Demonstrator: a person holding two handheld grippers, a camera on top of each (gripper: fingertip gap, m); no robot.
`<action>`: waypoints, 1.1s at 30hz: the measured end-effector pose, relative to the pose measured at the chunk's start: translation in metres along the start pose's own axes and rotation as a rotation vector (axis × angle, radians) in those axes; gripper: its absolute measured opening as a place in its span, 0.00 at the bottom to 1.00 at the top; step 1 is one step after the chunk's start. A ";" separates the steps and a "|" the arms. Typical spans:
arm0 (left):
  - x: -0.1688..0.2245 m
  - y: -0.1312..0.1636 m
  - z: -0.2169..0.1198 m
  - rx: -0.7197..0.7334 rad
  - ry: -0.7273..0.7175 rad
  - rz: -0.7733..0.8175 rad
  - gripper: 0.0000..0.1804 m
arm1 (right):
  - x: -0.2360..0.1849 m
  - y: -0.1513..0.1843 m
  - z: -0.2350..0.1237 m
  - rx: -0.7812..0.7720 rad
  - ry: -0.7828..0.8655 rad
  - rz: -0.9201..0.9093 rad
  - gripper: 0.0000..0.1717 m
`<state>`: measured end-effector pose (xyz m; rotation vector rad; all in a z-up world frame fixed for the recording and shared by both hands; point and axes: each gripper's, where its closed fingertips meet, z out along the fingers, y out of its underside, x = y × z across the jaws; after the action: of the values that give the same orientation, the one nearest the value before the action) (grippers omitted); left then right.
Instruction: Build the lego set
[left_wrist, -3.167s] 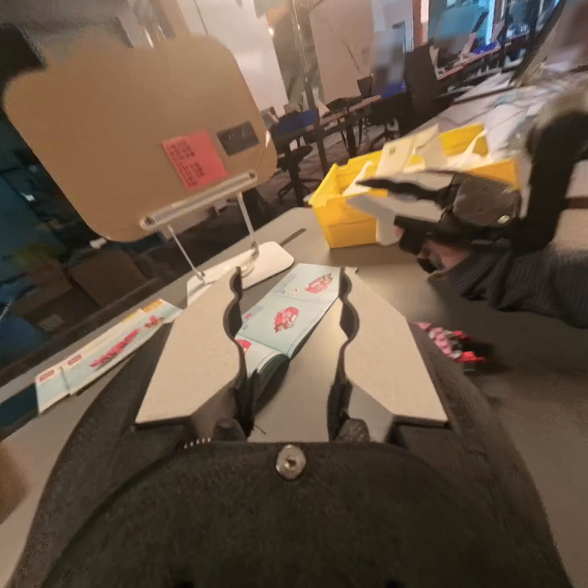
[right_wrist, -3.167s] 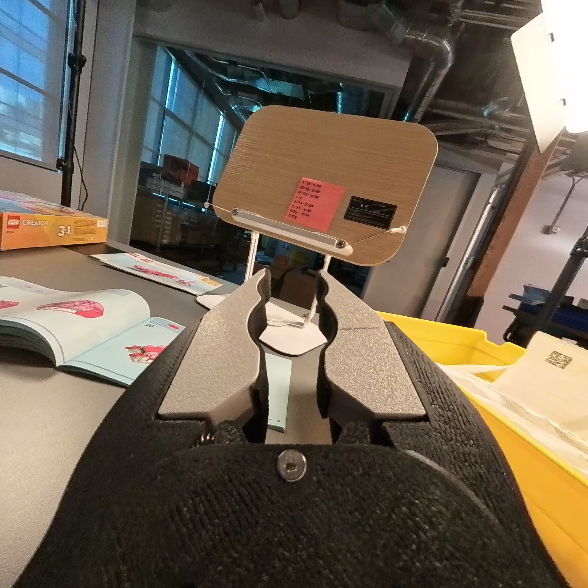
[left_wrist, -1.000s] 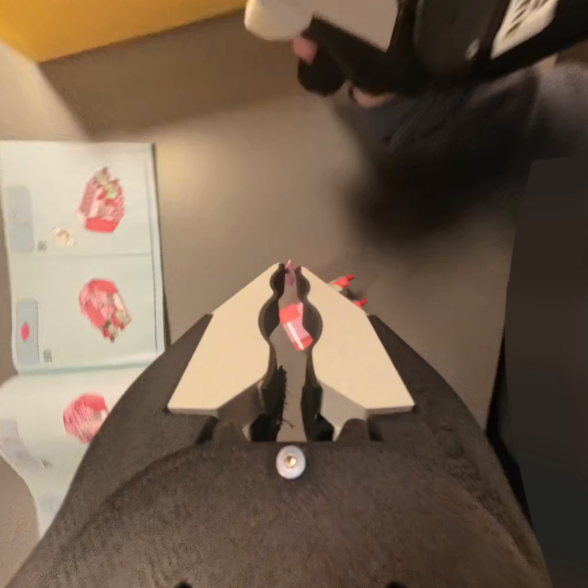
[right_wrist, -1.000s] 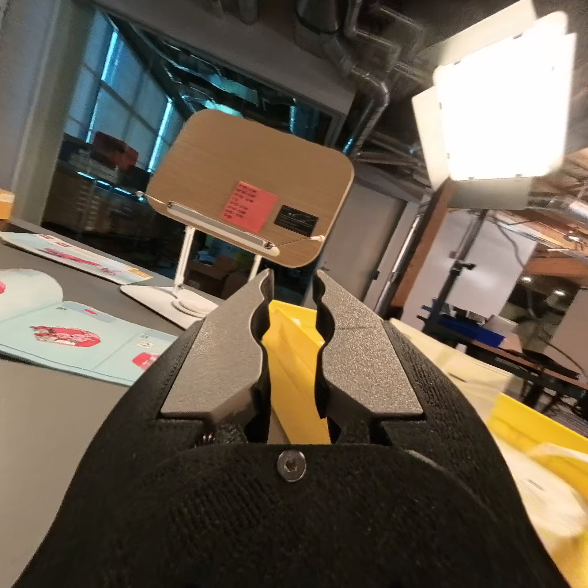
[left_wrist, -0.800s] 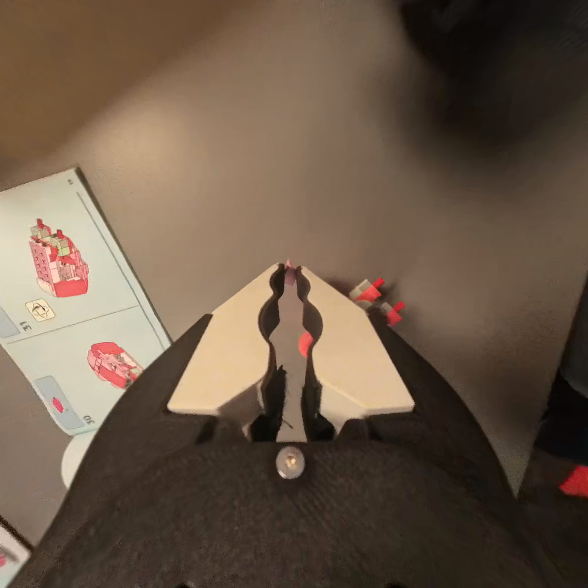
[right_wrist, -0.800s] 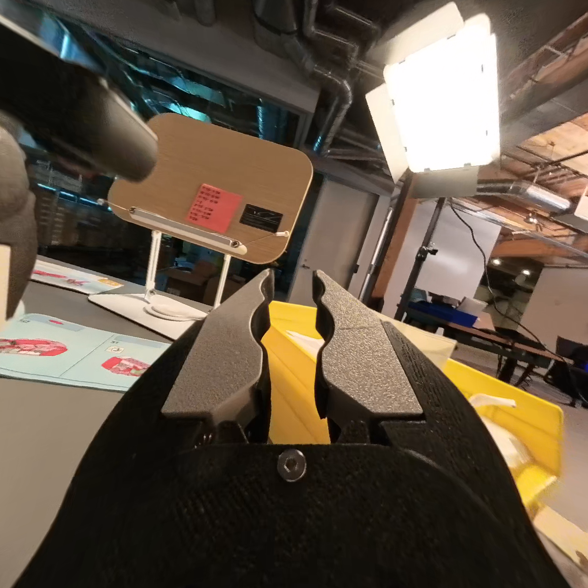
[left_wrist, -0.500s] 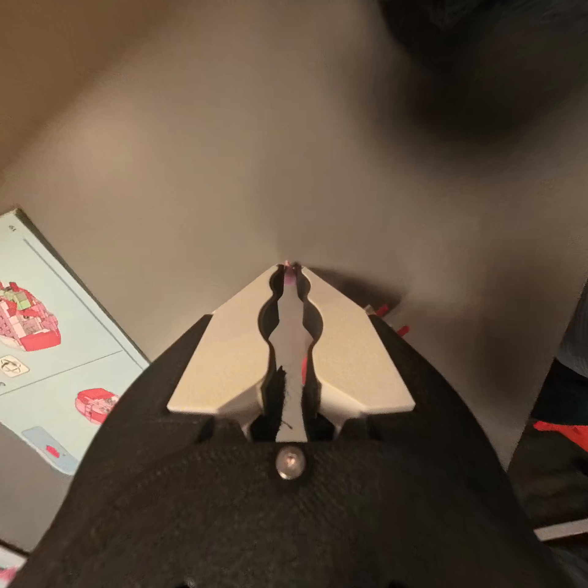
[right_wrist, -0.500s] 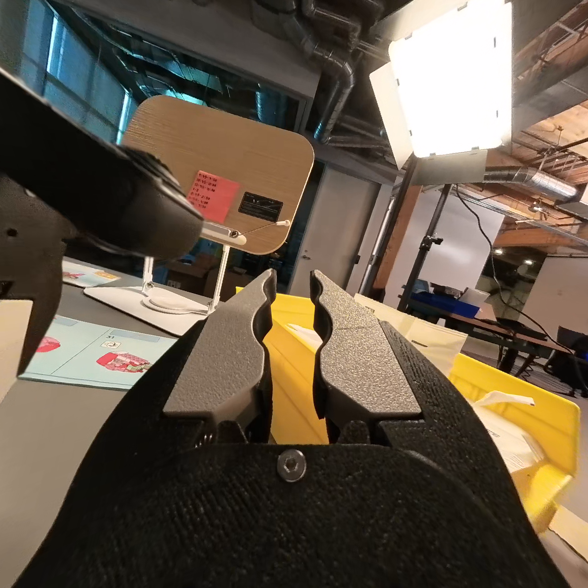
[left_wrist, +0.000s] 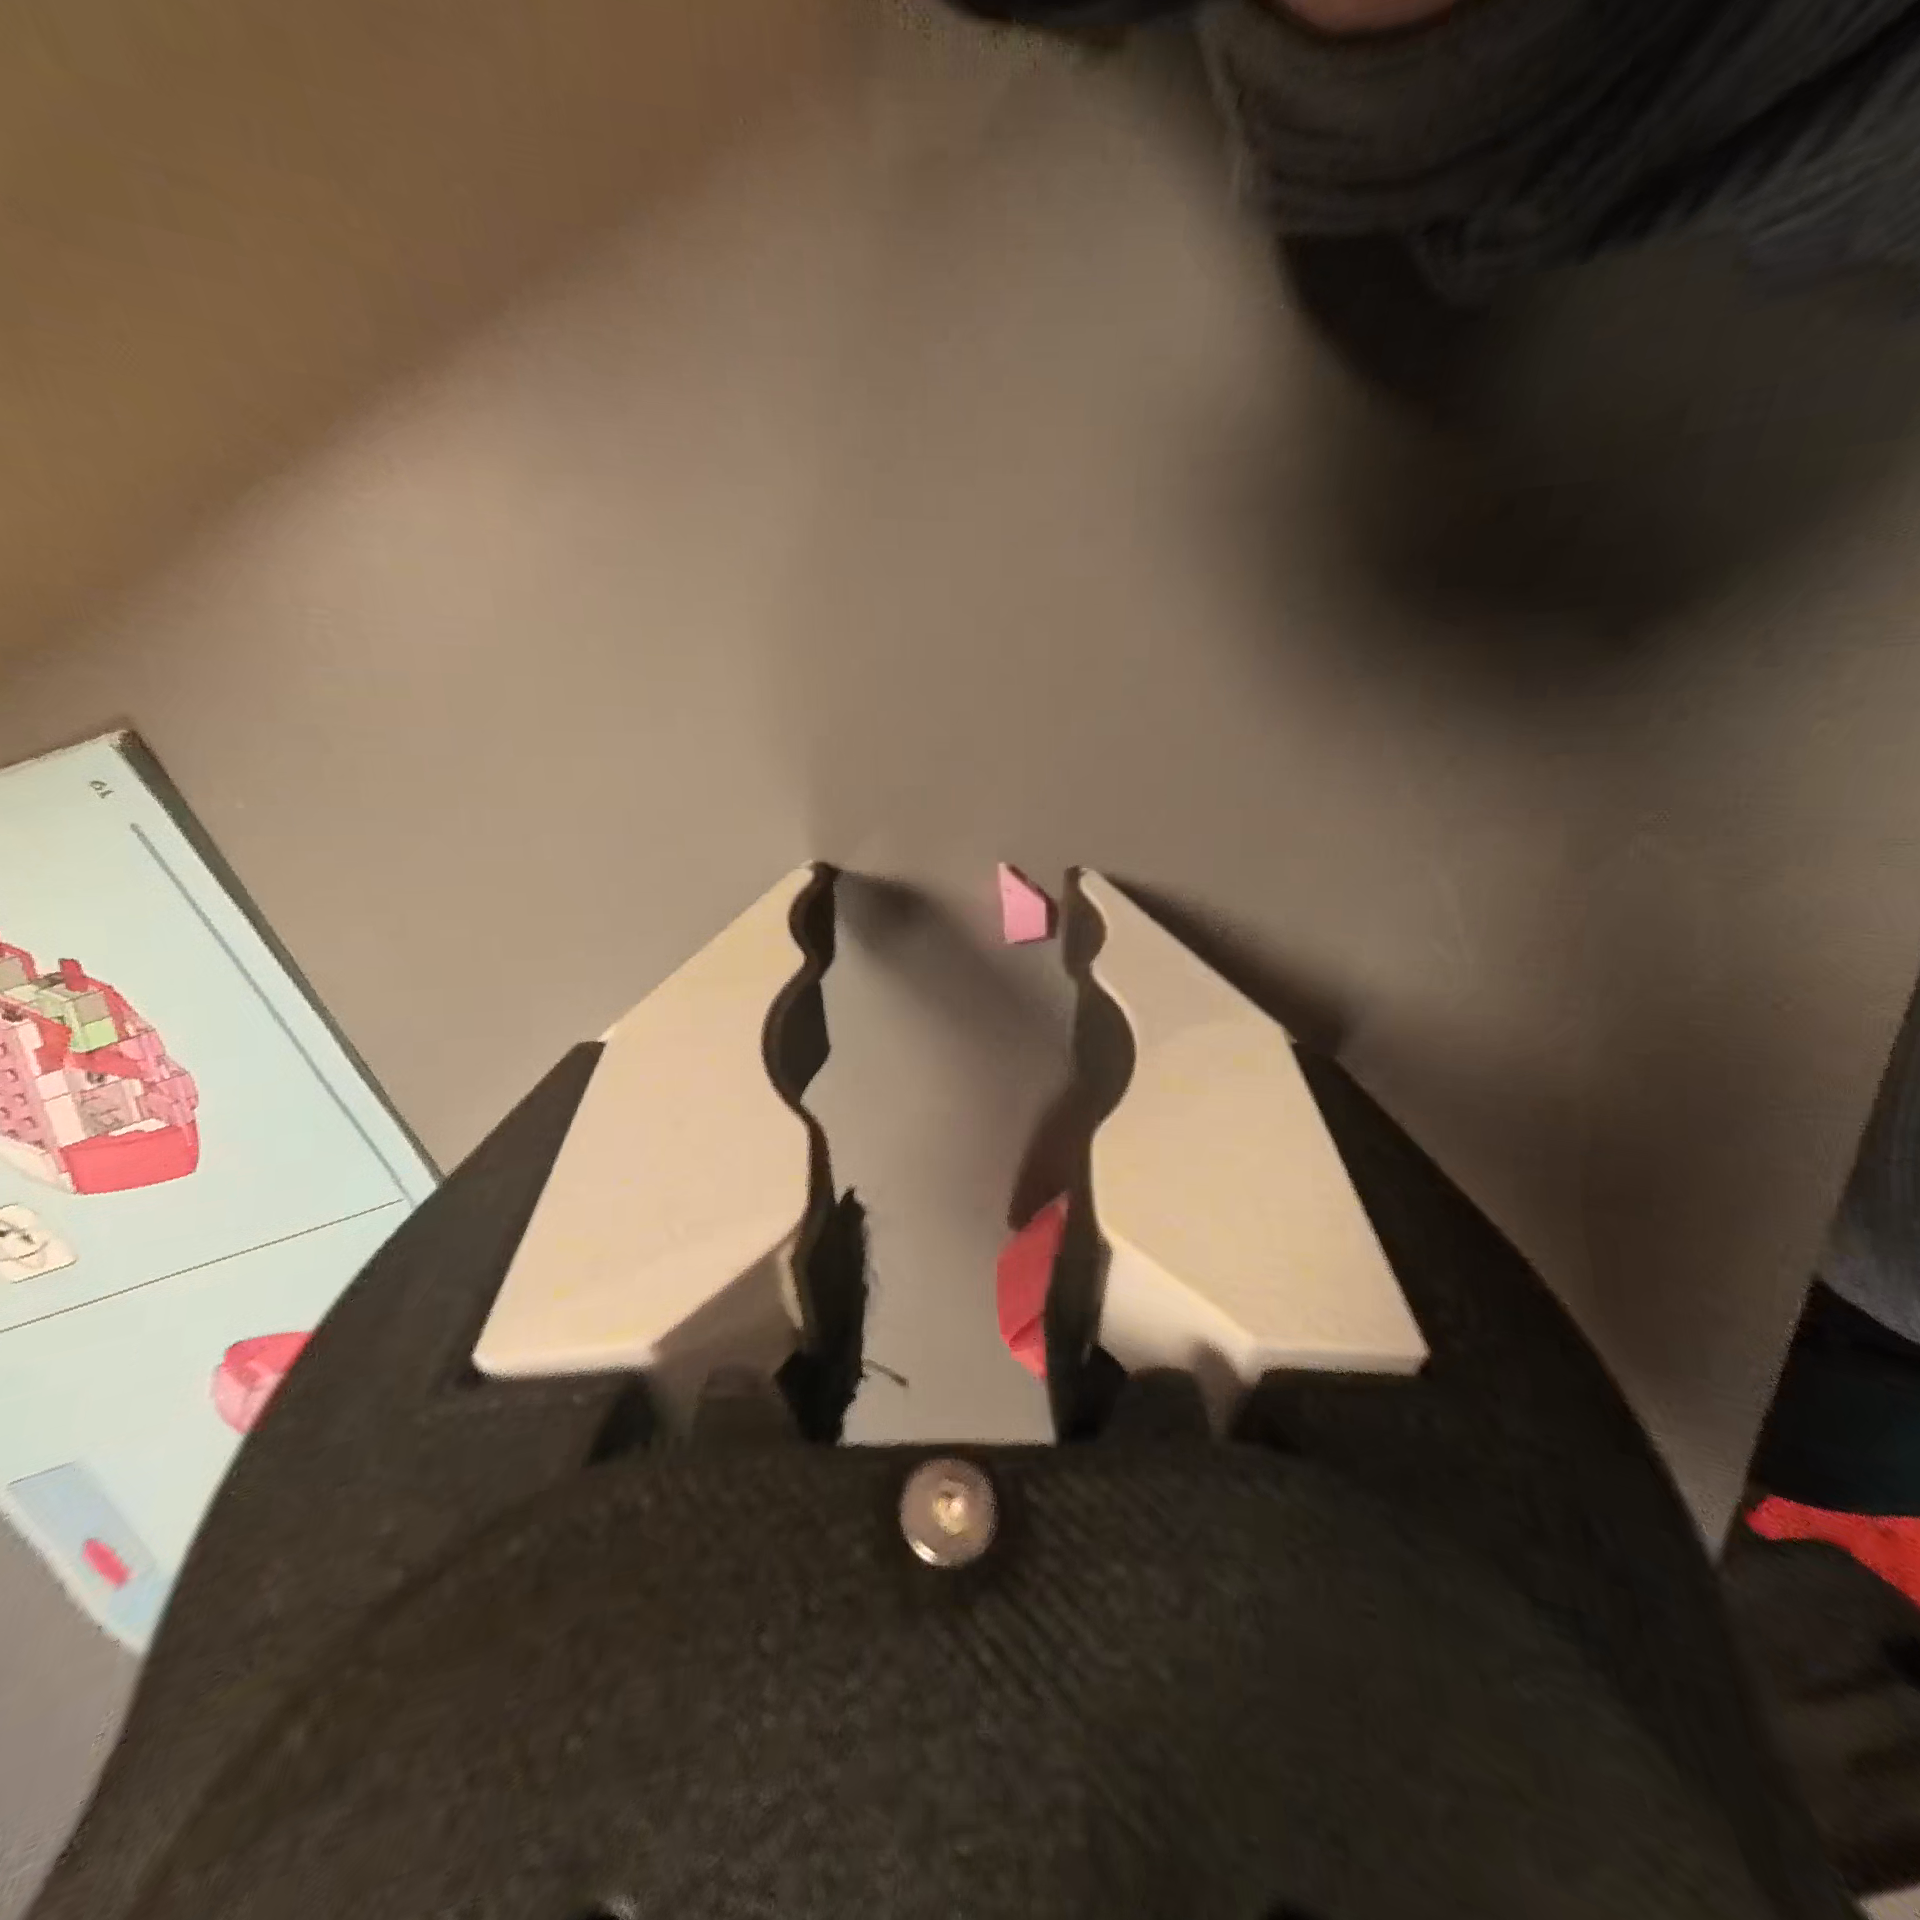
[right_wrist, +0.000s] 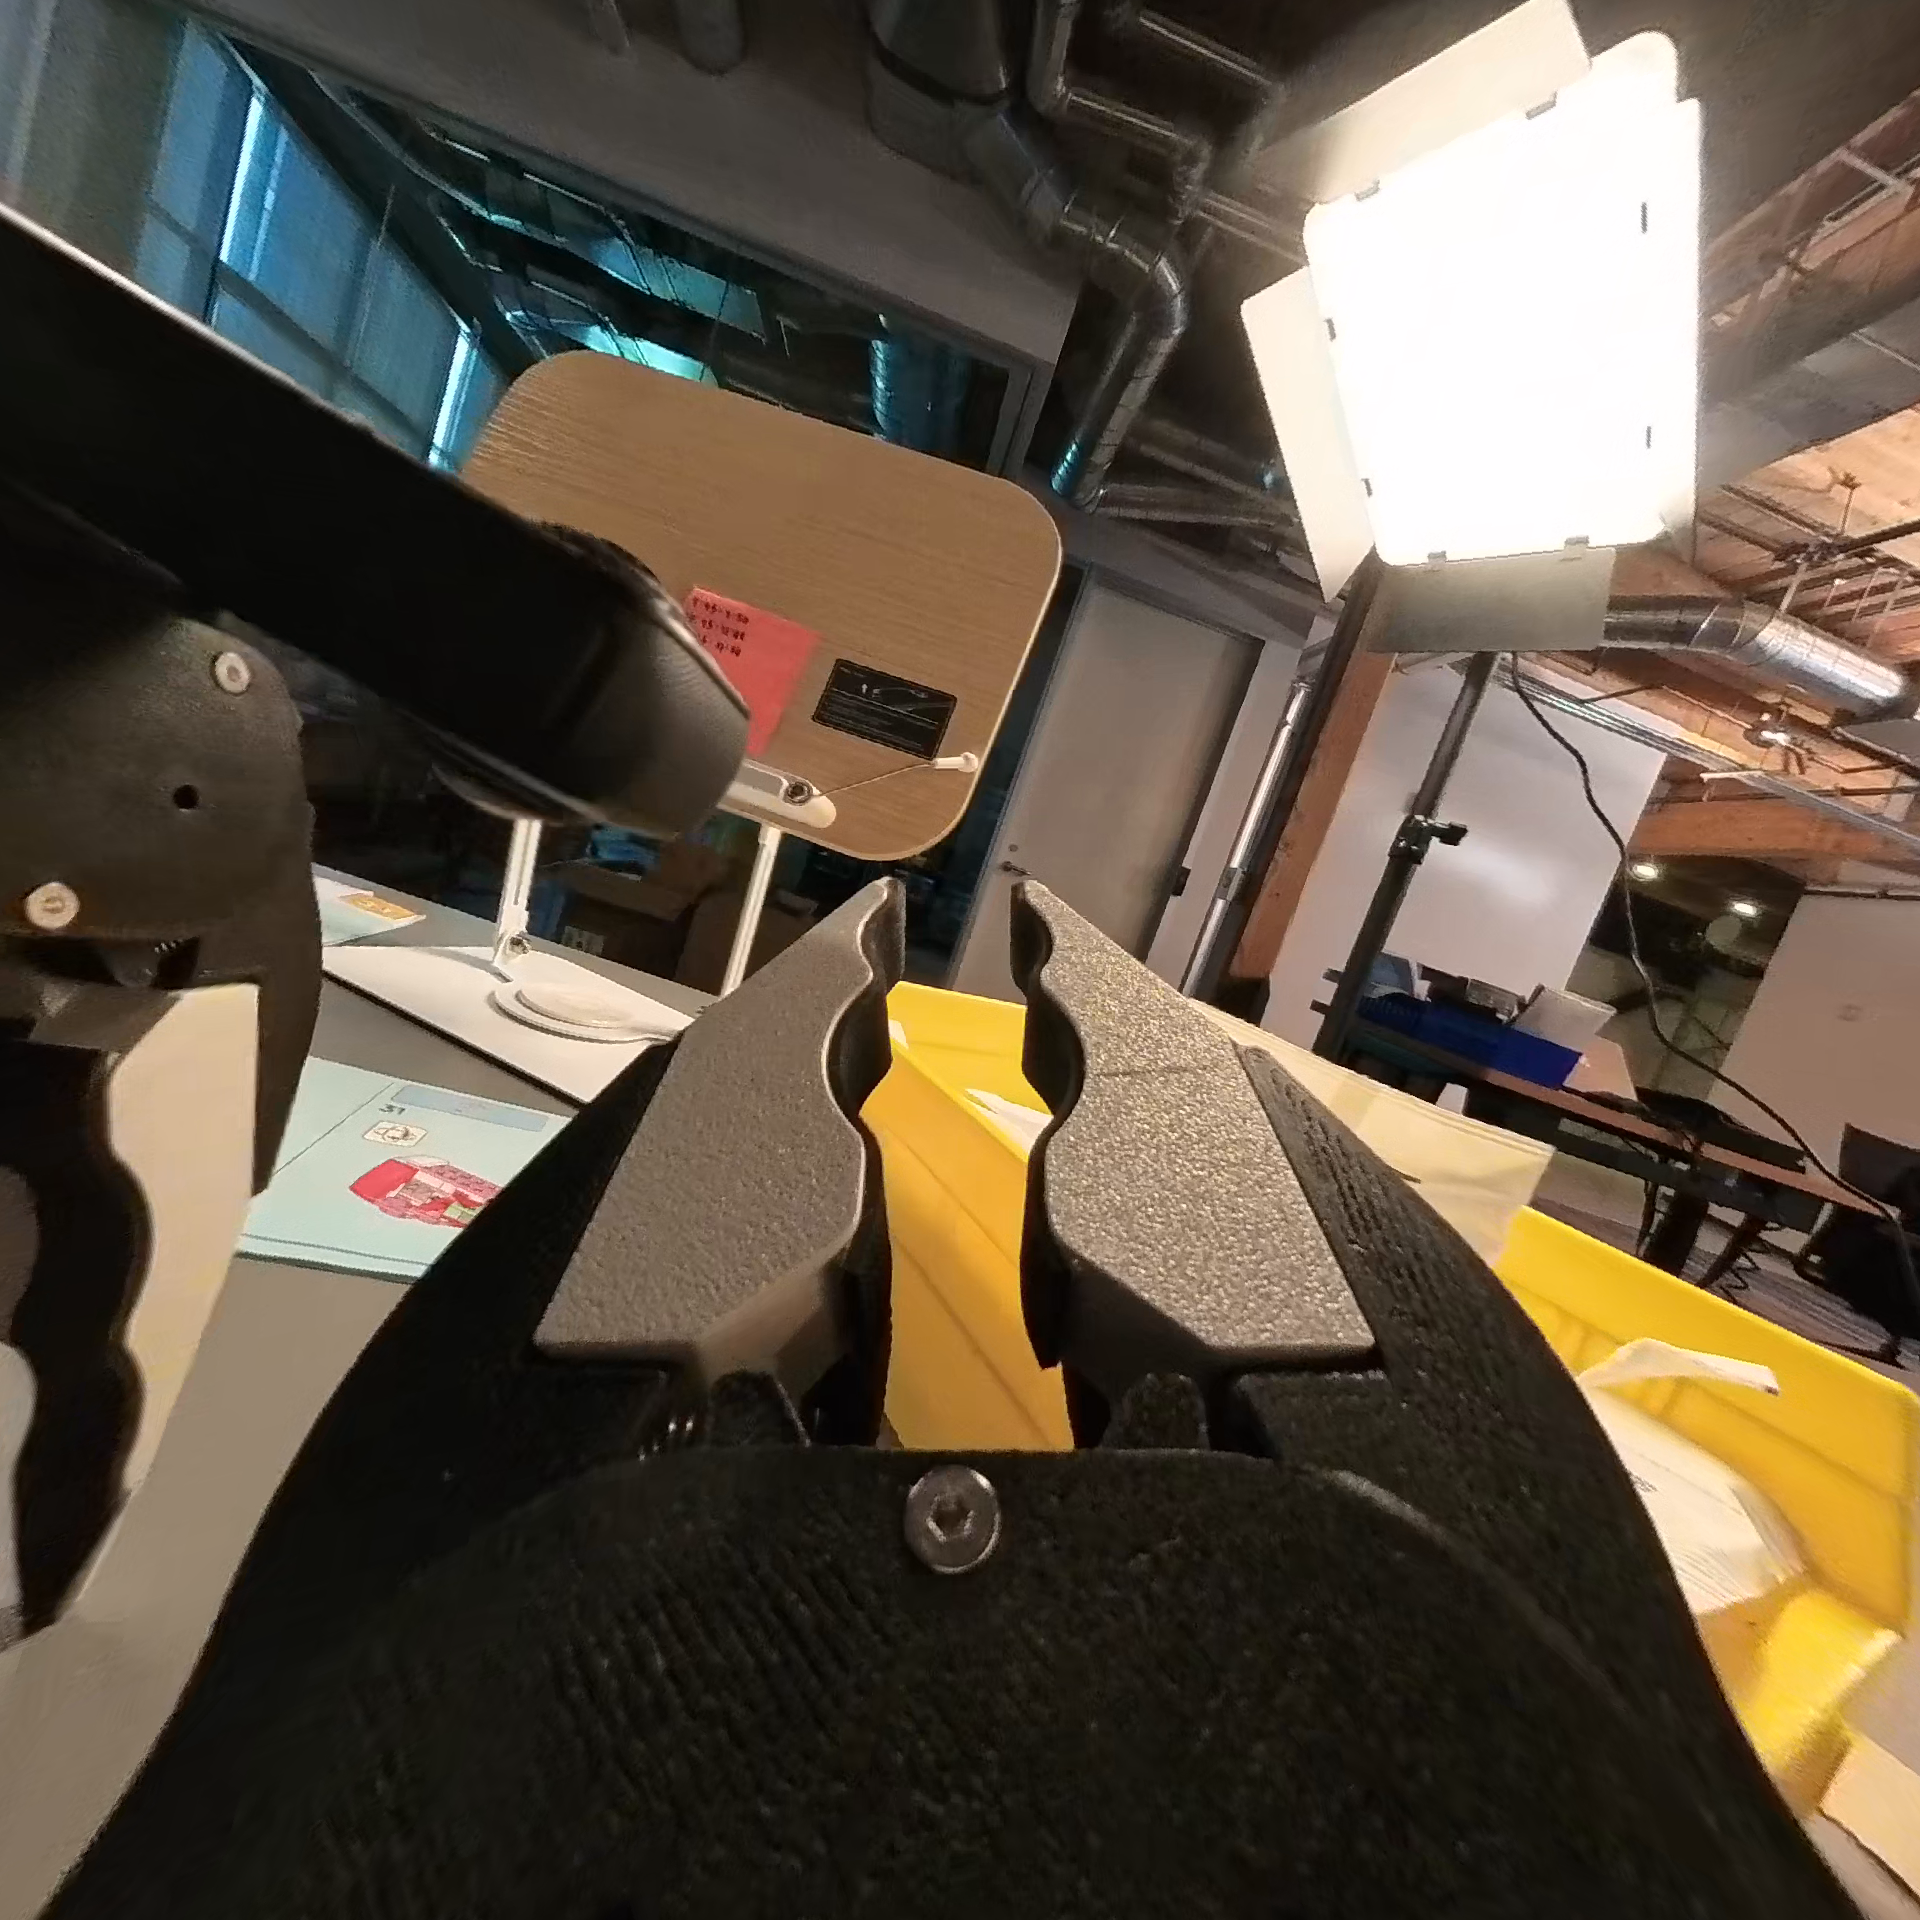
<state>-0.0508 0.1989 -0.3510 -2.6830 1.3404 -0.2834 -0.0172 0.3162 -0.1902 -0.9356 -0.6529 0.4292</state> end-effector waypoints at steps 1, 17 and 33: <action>0.001 -0.001 0.000 0.019 0.013 -0.017 0.27 | -0.001 0.000 0.000 0.000 -0.004 -0.003 0.10; -0.016 0.065 -0.170 1.272 -0.676 -0.568 0.28 | -0.019 0.004 0.002 -0.020 -0.063 -0.044 0.10; 0.054 0.048 -0.076 1.149 -0.045 -0.214 0.52 | -0.028 0.014 0.006 -0.064 -0.091 -0.090 0.09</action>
<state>-0.0733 0.1242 -0.2803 -1.7925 0.5437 -0.7302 -0.0424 0.3106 -0.2082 -0.9477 -0.7921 0.3737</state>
